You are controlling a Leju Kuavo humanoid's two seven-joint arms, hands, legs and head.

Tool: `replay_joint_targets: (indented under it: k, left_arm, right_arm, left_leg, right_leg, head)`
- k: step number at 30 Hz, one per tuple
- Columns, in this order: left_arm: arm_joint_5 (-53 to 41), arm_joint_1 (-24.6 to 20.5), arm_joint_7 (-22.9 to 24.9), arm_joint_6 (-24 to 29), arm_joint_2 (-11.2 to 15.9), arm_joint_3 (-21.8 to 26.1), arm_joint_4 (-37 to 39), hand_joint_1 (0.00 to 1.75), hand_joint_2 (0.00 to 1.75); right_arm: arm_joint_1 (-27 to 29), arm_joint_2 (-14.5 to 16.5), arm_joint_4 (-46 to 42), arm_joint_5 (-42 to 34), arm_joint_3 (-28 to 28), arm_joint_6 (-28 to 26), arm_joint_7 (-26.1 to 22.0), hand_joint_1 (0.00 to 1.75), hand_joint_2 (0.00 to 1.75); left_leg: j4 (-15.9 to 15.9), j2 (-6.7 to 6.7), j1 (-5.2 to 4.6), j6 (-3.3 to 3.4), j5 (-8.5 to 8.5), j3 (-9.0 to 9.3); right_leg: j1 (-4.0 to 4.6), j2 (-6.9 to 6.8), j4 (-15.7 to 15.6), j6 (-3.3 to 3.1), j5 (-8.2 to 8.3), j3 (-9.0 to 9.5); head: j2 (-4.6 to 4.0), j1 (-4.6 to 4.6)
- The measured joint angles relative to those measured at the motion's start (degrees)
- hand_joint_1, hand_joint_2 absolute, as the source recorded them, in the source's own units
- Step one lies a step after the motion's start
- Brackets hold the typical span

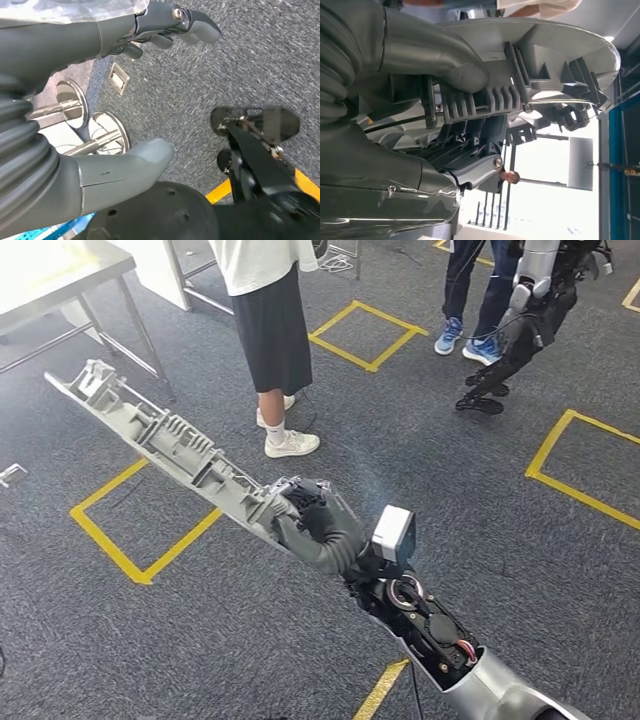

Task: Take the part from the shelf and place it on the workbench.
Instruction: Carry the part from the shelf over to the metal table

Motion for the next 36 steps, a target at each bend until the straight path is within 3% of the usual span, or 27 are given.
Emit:
replay_joint_targets:
  k: [2,3,4,7,12,19,36]
  left_arm:
    - [0.0,-0.2,0.0,0.0,0.0,0.0,0.0,0.00,1.75]
    - [0.0,-0.2,0.0,0.0,0.0,0.0,0.0,0.00,1.75]
    - [0.0,-0.3,0.0,0.0,-0.1,0.0,0.0,0.00,1.75]
    - [0.0,-0.2,0.0,0.0,-0.2,-0.1,0.0,0.00,1.75]
    - [0.0,-0.2,0.0,0.0,-0.3,-0.2,0.0,0.00,1.75]
    - [0.0,-0.5,0.0,0.0,-0.3,-0.5,0.0,0.00,1.75]
    - [0.0,-0.7,0.2,-0.1,-0.4,-0.6,0.0,0.00,1.75]
  right_arm:
    - [-0.3,0.3,0.5,0.0,0.2,0.1,0.0,1.75,1.75]
    - [-0.5,0.4,0.7,0.0,0.3,0.2,-0.1,1.75,1.75]
    - [-0.7,0.5,0.9,-0.1,0.4,0.2,-0.1,1.75,1.75]
    - [-1.1,0.6,1.5,-0.2,0.5,0.4,-0.2,1.75,1.75]
    - [-1.5,0.7,2.5,-0.1,0.9,0.9,0.0,1.75,1.75]
    - [-2.8,1.6,4.6,0.6,2.2,2.5,0.5,1.75,1.75]
    - [-4.1,3.9,8.9,-2.0,5.4,5.9,-2.1,1.75,1.75]
  left_leg:
    - [-7.4,0.46,-0.06,0.28,2.41,3.89]
    - [-9.1,0.53,-0.06,0.54,2.73,4.71]
    - [-9.5,0.45,-0.14,0.82,2.61,4.83]
    - [-9.5,0.21,-0.26,1.08,2.64,4.80]
    - [-9.5,0.12,-0.53,1.49,2.55,4.77]
    - [-9.4,0.13,-0.73,1.83,2.49,4.75]
    - [-9.7,0.15,-0.51,1.75,2.62,4.91]
  right_leg:
    - [0.25,-0.20,0.5,0.51,-0.32,-0.15]
    - [0.42,-0.25,0.7,0.66,-0.59,-0.27]
    - [0.60,-0.27,0.9,0.40,-0.72,-0.37]
    - [0.65,-0.27,0.8,-0.67,-0.68,-0.32]
    - [0.42,-0.29,0.3,-0.11,-0.39,-0.07]
    - [0.20,-0.28,0.2,1.38,-0.35,-0.03]
    - [0.40,-0.25,0.2,1.38,-0.37,-0.10]
  head:
    - [0.00,0.01]
    - [0.00,0.06]
    - [0.00,0.10]
    - [0.01,0.19]
    - [0.00,0.20]
    - [-0.01,0.20]
    - [0.00,0.20]
